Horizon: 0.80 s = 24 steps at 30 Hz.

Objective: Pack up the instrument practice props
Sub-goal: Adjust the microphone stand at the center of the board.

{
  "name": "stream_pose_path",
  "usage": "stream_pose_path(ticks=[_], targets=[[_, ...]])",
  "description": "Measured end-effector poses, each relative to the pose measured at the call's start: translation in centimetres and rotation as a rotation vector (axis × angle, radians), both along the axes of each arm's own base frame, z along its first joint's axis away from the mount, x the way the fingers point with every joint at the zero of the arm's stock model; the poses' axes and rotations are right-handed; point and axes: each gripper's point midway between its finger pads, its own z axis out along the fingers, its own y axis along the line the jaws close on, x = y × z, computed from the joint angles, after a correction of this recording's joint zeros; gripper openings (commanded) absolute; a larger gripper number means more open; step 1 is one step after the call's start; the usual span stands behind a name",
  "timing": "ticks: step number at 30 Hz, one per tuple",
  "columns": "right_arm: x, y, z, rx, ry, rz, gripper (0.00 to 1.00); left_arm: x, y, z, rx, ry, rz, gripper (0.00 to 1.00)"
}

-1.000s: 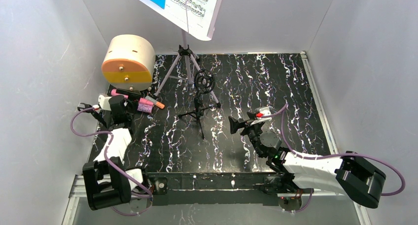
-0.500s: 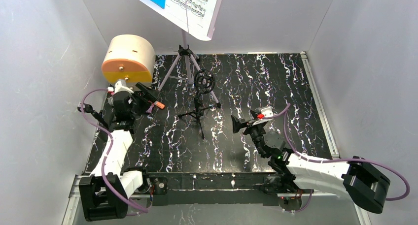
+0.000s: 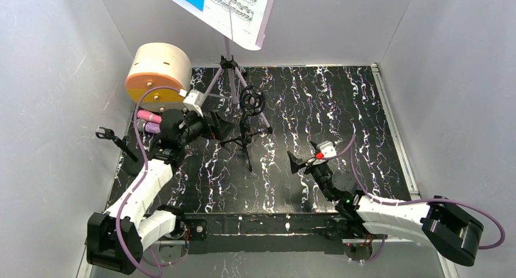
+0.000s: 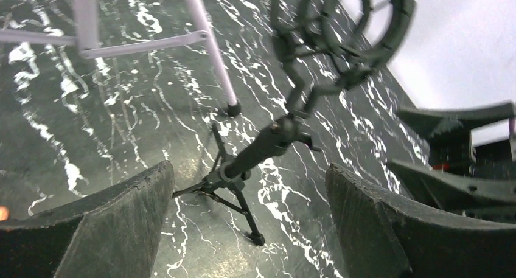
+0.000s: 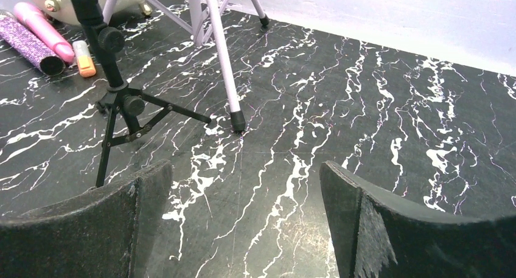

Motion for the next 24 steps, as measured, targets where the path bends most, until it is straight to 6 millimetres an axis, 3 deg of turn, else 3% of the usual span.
stream_pose_path(ticks=[8, 18, 24], targets=[[-0.4, -0.1, -0.2, 0.006, -0.036, 0.021, 0.99, -1.4, -3.2, 0.0, 0.137, -0.192, -0.227, 0.88], [-0.3, 0.1, 0.3, 0.015, -0.059, 0.024, 0.99, -0.9, -5.1, -4.6, 0.278, -0.236, -0.379, 0.84], [-0.3, 0.1, 0.4, 0.016, -0.064, 0.028, 0.99, 0.4, -5.9, -5.9, 0.286, -0.254, -0.394, 0.71]])
